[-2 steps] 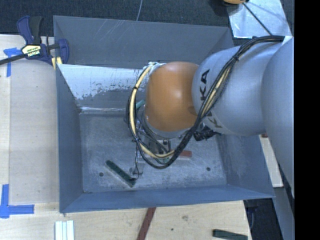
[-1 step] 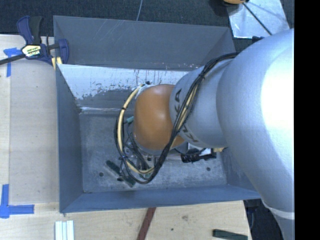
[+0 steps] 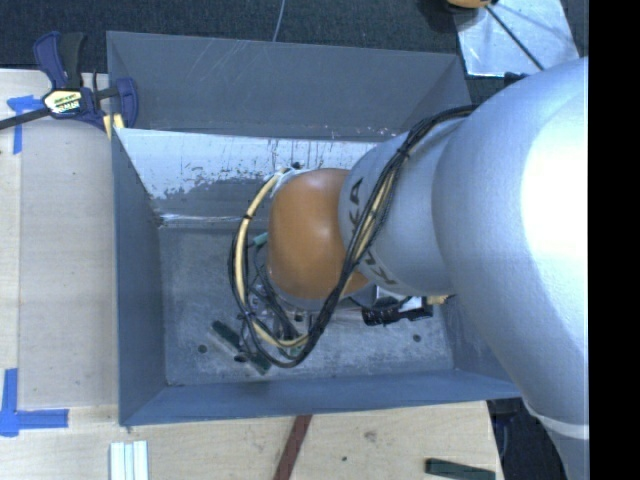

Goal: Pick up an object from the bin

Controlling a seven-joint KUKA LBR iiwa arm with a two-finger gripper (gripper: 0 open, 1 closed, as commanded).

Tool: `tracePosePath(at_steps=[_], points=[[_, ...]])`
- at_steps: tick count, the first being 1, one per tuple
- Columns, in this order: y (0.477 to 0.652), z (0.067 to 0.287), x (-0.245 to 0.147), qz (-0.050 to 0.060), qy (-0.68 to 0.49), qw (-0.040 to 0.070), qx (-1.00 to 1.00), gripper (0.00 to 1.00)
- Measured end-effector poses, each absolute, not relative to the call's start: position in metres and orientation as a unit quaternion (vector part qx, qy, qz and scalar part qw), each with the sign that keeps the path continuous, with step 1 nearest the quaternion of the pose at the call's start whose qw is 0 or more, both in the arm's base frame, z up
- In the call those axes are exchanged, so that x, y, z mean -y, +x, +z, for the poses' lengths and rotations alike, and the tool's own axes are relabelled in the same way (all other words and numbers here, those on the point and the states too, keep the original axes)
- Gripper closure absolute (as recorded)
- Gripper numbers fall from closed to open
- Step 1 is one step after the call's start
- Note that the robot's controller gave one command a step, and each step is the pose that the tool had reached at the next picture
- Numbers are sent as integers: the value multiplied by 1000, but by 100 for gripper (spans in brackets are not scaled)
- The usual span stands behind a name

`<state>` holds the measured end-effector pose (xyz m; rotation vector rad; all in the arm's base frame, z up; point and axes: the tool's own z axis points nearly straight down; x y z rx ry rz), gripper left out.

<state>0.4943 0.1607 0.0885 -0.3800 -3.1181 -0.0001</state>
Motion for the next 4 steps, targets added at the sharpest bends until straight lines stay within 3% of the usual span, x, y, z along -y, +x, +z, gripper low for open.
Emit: tracePosePath(at_steps=[1,2,3,4], points=[[498,113,-162,0,-123,0,992,100],[504,183,-164,0,-122,-1,993,0],[504,183,-164,0,-122,-1,993,0],[492,72,-170,-1,-185,1,983,100]])
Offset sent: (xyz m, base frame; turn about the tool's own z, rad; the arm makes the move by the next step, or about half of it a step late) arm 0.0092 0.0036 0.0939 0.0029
